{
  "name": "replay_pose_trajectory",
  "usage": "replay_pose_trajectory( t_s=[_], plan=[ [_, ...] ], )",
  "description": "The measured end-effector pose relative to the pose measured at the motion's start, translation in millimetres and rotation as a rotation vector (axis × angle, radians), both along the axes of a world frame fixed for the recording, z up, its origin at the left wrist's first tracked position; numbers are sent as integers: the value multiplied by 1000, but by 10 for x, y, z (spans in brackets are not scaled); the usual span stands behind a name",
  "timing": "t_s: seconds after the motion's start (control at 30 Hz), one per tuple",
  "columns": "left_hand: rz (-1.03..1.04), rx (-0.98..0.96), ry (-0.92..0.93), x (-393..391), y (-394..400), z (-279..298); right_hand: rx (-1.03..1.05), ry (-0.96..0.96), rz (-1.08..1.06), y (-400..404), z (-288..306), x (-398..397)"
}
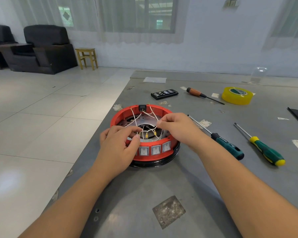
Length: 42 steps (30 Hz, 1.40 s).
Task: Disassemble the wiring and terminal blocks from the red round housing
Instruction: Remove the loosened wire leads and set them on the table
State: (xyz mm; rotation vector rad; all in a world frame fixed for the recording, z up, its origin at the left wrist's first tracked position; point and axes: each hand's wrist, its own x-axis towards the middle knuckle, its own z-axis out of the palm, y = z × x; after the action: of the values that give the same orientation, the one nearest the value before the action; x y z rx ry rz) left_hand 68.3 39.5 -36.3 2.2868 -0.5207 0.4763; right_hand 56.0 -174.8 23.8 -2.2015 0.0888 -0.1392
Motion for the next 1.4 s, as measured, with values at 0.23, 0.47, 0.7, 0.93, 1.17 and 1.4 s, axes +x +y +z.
replay_pose_trajectory(
  t_s=[0.23, 0.47, 0.7, 0.93, 1.17, 1.4],
  plan=[
    [36, -39, 7, -33, -58, 99, 112, -111, 15, -32, -101, -43],
    [41, -19, 48, -64, -139, 243, -31, -203, -76, -40, -224, 27],
    [3, 8, 52, -100, -186, 308, -26, -308, -275, -79, -297, 52],
    [-134, -55, 22, -2, -275, 428, 139, -472, -281, -99, -330, 92],
    [-115, -70, 68, 121, -349, 478, 213, -467, -203, -20, -375, 133],
    [9, -215, 128, 183, -376, 465, 222, -470, -206, 22, -413, 122]
  ],
)
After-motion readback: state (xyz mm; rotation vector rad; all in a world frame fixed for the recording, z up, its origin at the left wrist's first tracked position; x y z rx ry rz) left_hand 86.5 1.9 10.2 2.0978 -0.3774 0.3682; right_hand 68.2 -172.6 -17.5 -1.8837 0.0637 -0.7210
